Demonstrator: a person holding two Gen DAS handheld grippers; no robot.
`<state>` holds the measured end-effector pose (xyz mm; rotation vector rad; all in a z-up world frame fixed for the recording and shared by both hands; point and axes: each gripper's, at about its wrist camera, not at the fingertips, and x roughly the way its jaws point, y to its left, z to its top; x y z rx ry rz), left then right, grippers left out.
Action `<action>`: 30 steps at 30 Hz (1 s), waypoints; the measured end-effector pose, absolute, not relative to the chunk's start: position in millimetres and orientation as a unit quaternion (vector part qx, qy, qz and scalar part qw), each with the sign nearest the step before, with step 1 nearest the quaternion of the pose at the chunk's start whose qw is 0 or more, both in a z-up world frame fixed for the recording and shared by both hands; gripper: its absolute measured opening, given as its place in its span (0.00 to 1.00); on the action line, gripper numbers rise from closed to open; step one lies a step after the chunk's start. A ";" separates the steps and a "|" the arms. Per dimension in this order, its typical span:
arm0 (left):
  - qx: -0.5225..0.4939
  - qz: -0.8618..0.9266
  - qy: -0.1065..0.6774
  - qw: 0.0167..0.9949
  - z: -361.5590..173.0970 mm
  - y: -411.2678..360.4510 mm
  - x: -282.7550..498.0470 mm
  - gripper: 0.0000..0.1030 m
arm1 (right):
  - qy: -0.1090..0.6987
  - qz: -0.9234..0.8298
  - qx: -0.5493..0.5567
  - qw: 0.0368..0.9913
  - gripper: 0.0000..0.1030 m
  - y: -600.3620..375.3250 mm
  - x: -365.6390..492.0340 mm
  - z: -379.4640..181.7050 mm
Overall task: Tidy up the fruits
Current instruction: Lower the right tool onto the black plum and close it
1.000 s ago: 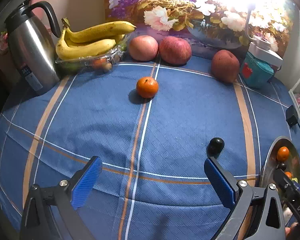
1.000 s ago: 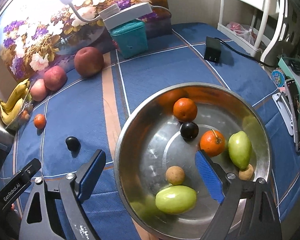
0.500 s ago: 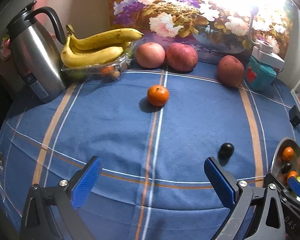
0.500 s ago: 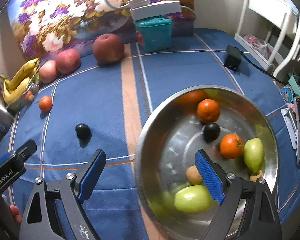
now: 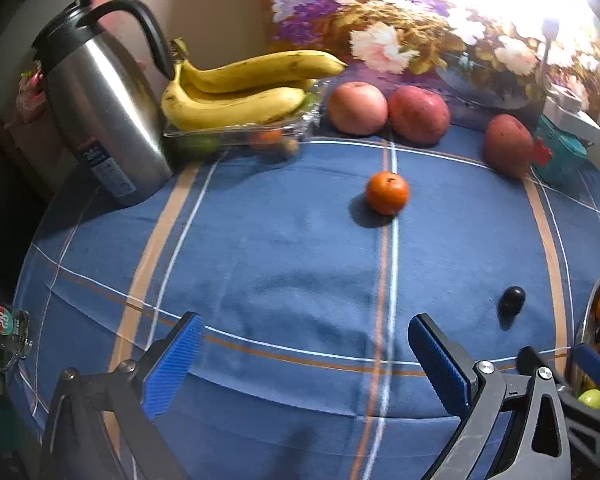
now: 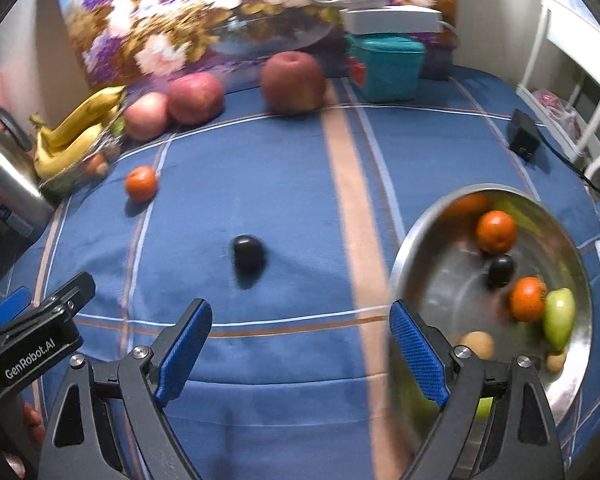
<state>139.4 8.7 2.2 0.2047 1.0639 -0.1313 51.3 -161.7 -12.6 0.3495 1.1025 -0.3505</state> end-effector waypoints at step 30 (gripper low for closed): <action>0.036 -0.098 0.527 0.843 -7.8 15.2 168.2 1.00 | 0.510 -0.159 0.210 0.819 0.78 -168.8 82.0 -28.3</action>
